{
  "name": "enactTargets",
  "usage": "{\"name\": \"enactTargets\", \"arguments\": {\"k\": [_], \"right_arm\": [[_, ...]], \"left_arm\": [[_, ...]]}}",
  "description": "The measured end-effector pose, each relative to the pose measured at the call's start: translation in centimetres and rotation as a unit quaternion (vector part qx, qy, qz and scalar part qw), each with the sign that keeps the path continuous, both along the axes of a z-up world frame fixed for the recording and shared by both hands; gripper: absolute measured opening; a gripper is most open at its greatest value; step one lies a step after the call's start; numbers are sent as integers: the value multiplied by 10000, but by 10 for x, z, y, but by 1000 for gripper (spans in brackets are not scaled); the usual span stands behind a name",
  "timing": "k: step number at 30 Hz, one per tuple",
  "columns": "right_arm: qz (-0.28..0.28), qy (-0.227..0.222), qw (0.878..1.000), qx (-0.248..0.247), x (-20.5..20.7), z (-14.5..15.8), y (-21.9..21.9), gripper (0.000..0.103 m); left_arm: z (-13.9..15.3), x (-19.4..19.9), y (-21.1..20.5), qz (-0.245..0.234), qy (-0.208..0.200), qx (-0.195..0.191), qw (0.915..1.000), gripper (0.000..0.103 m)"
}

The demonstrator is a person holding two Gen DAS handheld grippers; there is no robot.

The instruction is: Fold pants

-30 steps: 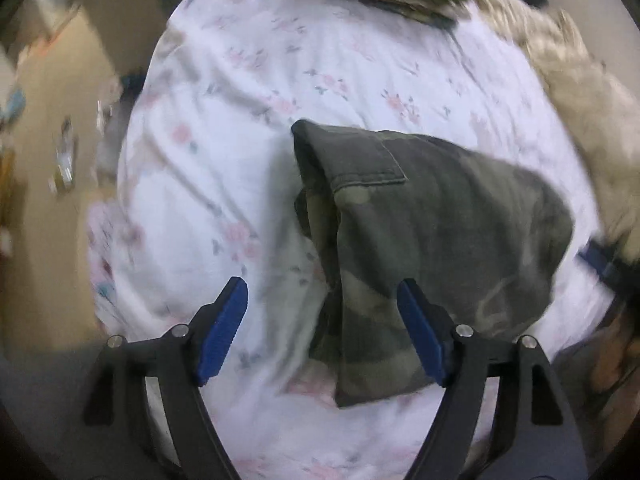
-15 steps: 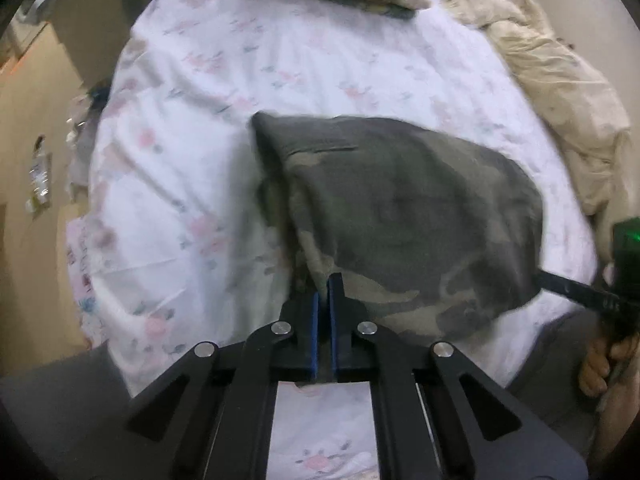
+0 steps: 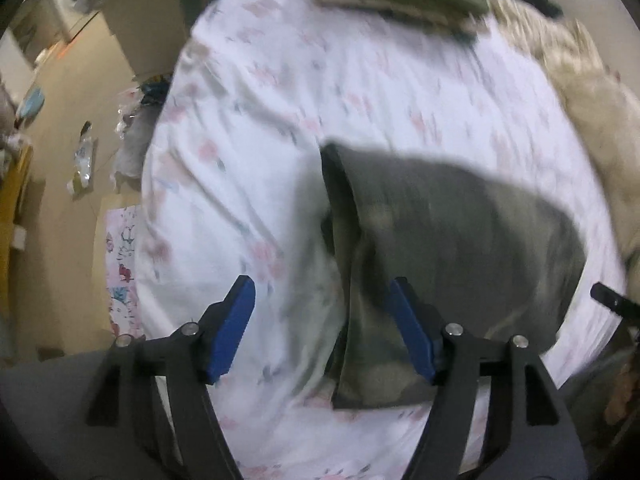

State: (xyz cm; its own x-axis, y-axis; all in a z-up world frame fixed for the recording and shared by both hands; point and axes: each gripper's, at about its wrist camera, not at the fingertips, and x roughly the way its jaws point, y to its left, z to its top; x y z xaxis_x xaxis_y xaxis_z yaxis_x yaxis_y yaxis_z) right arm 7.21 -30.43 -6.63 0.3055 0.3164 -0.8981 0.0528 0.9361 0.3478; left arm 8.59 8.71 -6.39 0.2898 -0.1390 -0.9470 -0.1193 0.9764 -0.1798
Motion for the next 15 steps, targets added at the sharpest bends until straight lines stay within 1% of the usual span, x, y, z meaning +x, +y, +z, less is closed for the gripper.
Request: {"name": "enactTargets", "arguments": {"k": [1,3,4,7,9,10,11,12,13,14,15], "right_arm": [[61,-79,9999,81,10,4,2,58],[260,-268,9989,268,34,13,9,54],[277,-269,9988,311,45,13,14,54],[171,-1,9988,459,87,-7,18,51],[209,203,9990,345,107,-21,26,51],[230,375,9988,236,118,-34,32,51],[243,534,9979,267,118,-43,30,48],[261,716,9964,372,120,-53,30,43],[256,737,9959,469,120,-60,30,29],[290,686,9958,532,117,-61,30,20],[366,619,9961,514,116,-58,33,15]], "left_arm": [[2,8,3,79,-3,-39,10000,67],[3,30,11,247,66,-106,9996,67],[3,39,14,288,88,-174,9994,67],[-12,70,15,343,292,-314,9985,66],[-33,85,12,298,494,-470,9972,66],[-42,89,10,300,604,-490,9965,64],[-46,89,9,359,607,-608,9957,61],[-49,89,7,416,544,-823,9943,54],[-50,89,7,430,451,-1044,9926,40],[-51,89,4,363,348,-1217,9913,28],[-49,90,-1,226,293,-1141,9928,10]]}}
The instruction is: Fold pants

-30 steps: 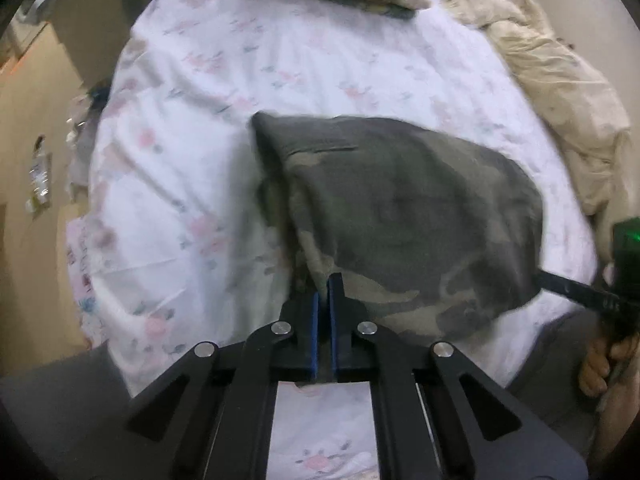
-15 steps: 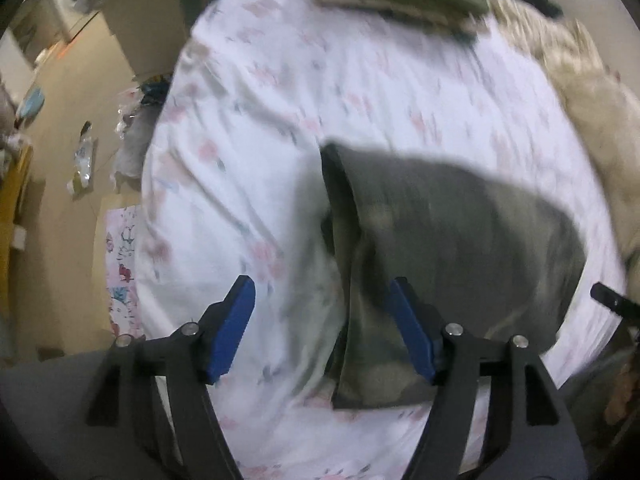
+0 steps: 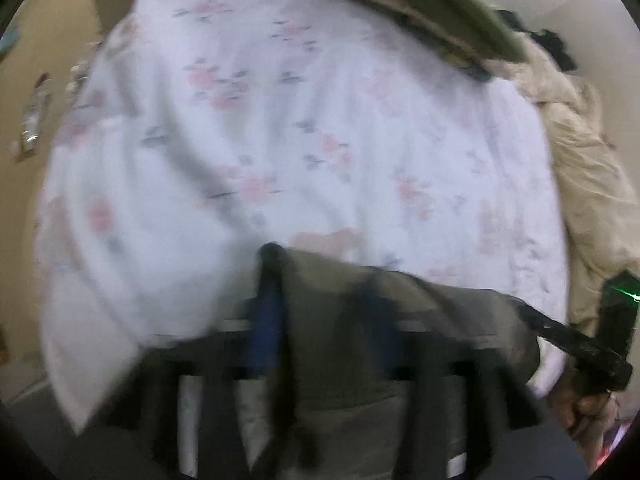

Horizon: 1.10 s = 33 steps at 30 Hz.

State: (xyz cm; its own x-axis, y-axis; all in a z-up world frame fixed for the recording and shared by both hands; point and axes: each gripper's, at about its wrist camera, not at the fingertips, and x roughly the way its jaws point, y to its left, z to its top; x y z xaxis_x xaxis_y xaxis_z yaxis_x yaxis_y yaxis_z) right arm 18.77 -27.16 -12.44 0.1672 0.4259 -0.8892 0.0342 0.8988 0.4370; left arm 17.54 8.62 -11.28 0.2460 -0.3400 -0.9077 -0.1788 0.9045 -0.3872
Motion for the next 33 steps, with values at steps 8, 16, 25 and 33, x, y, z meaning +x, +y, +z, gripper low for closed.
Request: {"name": "enactTargets", "arguments": {"k": [8,16,25,33], "right_arm": [[-470,-468,9971,-369,-8,12,-17,0],[-419,-570,9933,-910,-8,17,-4,1],[812,-986,9908,-444,-18,39,48,6],[1311,-774,9848,-834,-25,9,72,0]], "left_arm": [[28,-5,-5,-433,-486,352,9973,4],[20,3,-5,-49,-297,802,9963,28],[68,-45,-53,-1166,-1437,842,9791,25],[30,-45,-102,-1864,-1531,1220,9628,15]]}}
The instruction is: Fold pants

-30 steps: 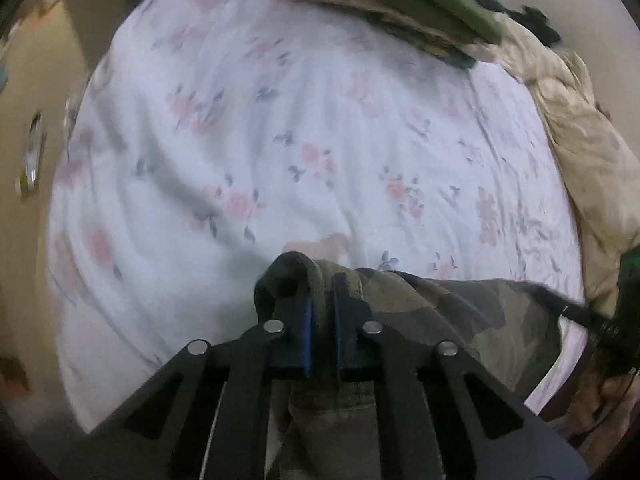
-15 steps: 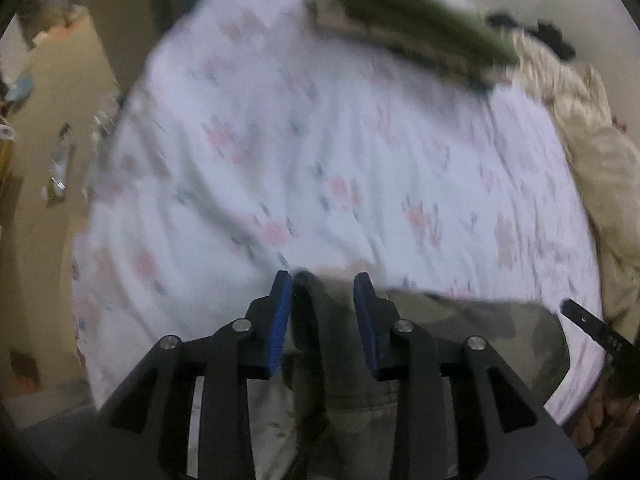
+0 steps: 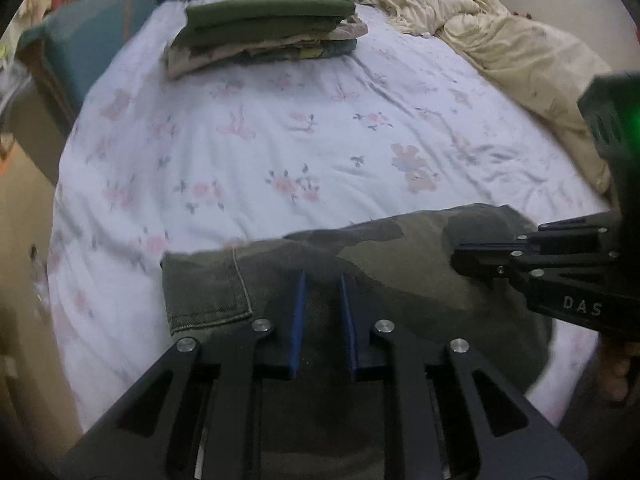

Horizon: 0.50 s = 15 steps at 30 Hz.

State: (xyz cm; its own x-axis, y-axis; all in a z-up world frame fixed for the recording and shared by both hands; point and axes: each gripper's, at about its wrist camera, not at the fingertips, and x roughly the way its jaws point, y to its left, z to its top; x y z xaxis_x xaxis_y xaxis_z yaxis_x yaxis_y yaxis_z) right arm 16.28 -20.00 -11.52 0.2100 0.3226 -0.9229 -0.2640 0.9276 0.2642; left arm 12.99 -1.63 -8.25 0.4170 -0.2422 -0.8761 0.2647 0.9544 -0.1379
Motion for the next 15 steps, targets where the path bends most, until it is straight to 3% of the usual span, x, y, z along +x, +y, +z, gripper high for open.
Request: {"name": "enactTargets", "arguments": {"k": [3,8,11,14,15], "right_arm": [[59,-11,9997,-226,11,-19,6,0],[-34,263,9996,-55,18,-38,7,0],[-12,62,10000,4,13,-28,3,0],[-202,24,9991,375,3,-5,-12,0],[-222,-136,9987,442,-5,8,-21,0]], "left_arm": [[-16,17,4,172,343,-196,9991,15],[-36,17,-7,-170,488,285,9983,15],[-32,18,-1,-101,460,47,9989,16],[-11,13,13,184,536,-255,9981,19],[0,9,19,291,473,-283,9981,24]]}}
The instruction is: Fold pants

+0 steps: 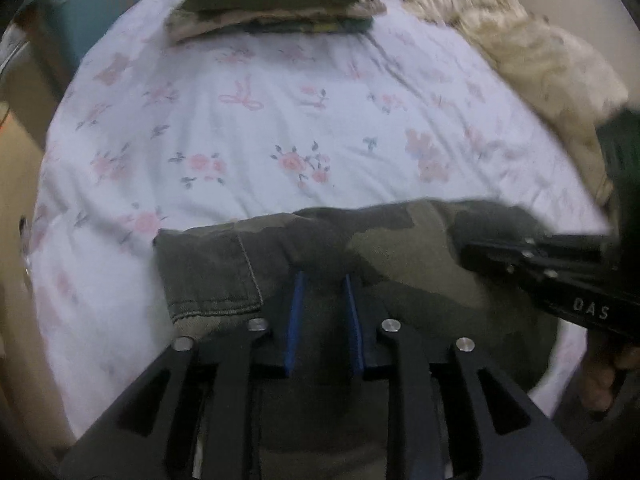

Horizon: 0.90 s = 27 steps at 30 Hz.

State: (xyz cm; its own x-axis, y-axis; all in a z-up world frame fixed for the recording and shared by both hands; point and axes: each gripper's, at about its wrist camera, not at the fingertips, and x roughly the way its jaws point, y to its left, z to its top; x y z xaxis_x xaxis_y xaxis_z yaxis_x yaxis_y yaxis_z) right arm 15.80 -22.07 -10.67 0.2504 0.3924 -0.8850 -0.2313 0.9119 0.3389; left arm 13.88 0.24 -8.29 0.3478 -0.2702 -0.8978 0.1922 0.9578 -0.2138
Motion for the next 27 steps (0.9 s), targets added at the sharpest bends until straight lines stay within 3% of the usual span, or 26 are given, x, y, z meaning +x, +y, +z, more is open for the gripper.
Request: {"name": "enactTargets", "arguments": {"k": [1,2,4,5,7,8,10,11,13,15,16,17,19,20,23,27], "right_arm": [[-22,-181,9998,-30,-6,10,-6,1],[-67,-305,9995,-58,-10,15,-10,8],[-275,-242,9991,-215,-18,8,-24,8],[-433,-99,9981,-437,-19,-4,-32,0],[-502,-43,9972,-546,-20,-14,-36,0],[-489,-175,9967,-626,-22,-7,-36,0],[-703,-491,9934,-756,-31,8,-43,0],[-913,-496,9937,-431,-37,13,-56,2],[-1344,-156,9887,639,-47,10,-88,14],[-1679,282,9750,1431,-53,-2,-111,37],[-1899,432,9689,1528,-54,-7,-116,71],[-2093,450,9644,1551,-55,-9,-122,98],[-2154,363,9616,1661,-57,-11,-125,103],[-2163,470,9625,1567,-55,-16,-124,103],[-2141,874,9610,1515,-49,-39,-116,103],[-1814,1298,9664,1279,-47,-74,-97,103]], "left_arm": [[8,-4,4,71,-109,67,9999,30],[12,-9,8,125,-191,74,9997,30],[9,-14,15,237,-116,233,9994,30],[-1,-15,19,358,4,385,9986,30],[-17,-14,26,501,177,523,9972,36],[-20,-14,32,613,177,560,9964,40],[-14,-14,49,1074,28,826,9908,64],[-8,-16,62,1375,-17,756,9876,67],[-5,-20,79,1632,48,320,9861,77],[-10,-22,92,1809,365,-507,9815,90],[-16,-24,97,1906,578,-937,9755,97],[-26,-27,101,2027,886,-1433,9646,99],[-43,-27,97,2027,1399,-1809,9522,100],[-48,-26,92,1930,1527,-1807,9523,100],[-59,-29,68,1406,1533,-1459,9672,101],[-71,-29,57,1273,1535,-1408,9697,103]]}}
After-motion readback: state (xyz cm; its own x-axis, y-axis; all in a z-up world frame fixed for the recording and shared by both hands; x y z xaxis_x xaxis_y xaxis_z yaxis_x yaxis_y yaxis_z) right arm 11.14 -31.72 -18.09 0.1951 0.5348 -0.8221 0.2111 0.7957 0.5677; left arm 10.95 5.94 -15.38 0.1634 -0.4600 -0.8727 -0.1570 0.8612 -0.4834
